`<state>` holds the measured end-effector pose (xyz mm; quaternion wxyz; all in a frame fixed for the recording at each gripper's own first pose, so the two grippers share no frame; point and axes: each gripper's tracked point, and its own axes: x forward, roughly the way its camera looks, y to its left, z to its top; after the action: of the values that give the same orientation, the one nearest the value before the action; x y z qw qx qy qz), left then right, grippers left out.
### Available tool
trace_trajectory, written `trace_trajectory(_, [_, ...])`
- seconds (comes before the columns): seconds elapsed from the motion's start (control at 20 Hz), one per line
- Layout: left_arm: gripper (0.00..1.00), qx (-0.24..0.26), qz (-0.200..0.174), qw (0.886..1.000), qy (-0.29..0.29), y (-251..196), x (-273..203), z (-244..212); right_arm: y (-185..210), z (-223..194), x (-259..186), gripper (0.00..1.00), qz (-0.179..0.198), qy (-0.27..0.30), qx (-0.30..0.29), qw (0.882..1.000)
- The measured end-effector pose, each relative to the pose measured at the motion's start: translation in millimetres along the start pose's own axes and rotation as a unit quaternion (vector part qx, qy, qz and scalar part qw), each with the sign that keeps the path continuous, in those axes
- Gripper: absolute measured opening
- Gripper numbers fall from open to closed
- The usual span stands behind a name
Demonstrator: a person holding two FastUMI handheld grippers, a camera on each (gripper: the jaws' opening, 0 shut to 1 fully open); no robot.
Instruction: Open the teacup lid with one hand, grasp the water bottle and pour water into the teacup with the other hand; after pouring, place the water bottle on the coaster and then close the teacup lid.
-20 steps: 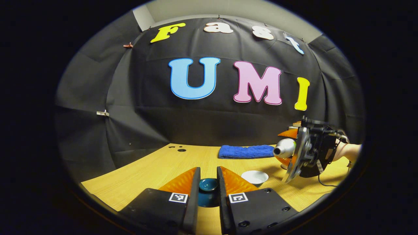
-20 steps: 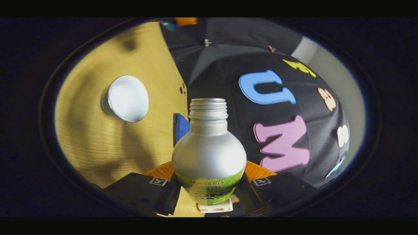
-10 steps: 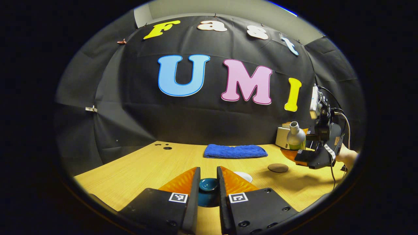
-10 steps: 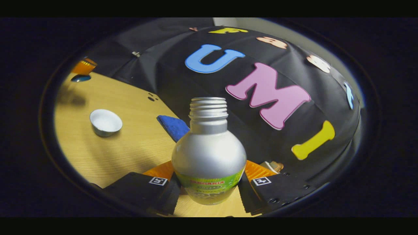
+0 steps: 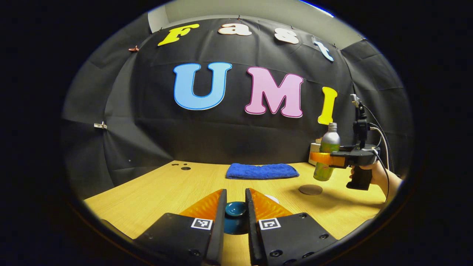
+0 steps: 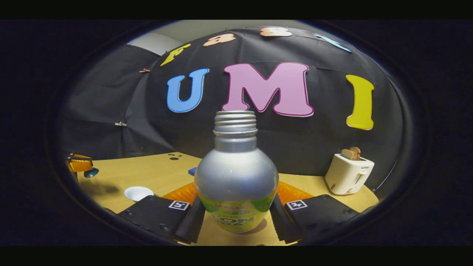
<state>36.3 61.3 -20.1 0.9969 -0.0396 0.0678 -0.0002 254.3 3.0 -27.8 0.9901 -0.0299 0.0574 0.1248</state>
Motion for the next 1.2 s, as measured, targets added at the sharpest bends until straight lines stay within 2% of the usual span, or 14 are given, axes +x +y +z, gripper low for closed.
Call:
trace_trajectory(0.1, [0.31, -0.001, -0.001, 1.000, 0.002, -1, 1, -1, -7, -17, 13, 0.79, 0.004, 0.019, 0.028, 0.999])
trace_trajectory(0.2, [0.31, 0.001, 0.000, 1.000, 0.000, 1, 0, 1, -22, -34, 23, 0.80, -0.013, 0.040, 0.025, 0.999])
trace_trajectory(0.35, [0.31, 0.003, 0.006, 1.000, 0.000, 4, 0, 0, -28, -52, 31, 0.80, -0.018, 0.058, 0.033, 0.998])
trace_trajectory(0.4, [0.34, 0.001, 0.006, 1.000, 0.002, 5, 1, -1, -28, -54, 33, 0.79, -0.017, 0.061, 0.040, 0.997])
trace_trajectory(0.8, [0.31, 0.000, 0.004, 1.000, 0.009, 2, 3, -7, -36, -69, 38, 0.82, -0.023, 0.074, 0.035, 0.996])
trace_trajectory(0.85, [0.31, 0.000, 0.005, 1.000, 0.009, 2, 2, -7, -36, -68, 37, 0.80, -0.024, 0.075, 0.038, 0.996])
trace_trajectory(0.9, [0.31, 0.001, 0.006, 1.000, 0.010, 3, 2, -8, -37, -65, 38, 0.83, -0.024, 0.073, 0.042, 0.996])
trace_trajectory(0.95, [0.31, 0.001, 0.008, 1.000, 0.011, 4, 3, -8, -36, -61, 37, 0.82, -0.022, 0.068, 0.047, 0.996])
trace_trajectory(1.0, [0.32, 0.000, 0.009, 1.000, 0.012, 5, 2, -9, -36, -57, 36, 0.87, -0.022, 0.065, 0.049, 0.996])
trace_trajectory(1.05, [0.32, 0.000, 0.011, 1.000, 0.012, 5, 1, -8, -38, -55, 36, 0.85, -0.025, 0.062, 0.046, 0.997])
trace_trajectory(1.1, [0.32, -0.001, 0.011, 1.000, 0.011, 4, 1, -7, -41, -54, 36, 1.00, -0.031, 0.061, 0.036, 0.997])
trace_trajectory(1.2, [0.32, 0.001, 0.010, 1.000, 0.010, 1, 1, -6, -41, -50, 29, 1.00, -0.040, 0.063, 0.019, 0.997])
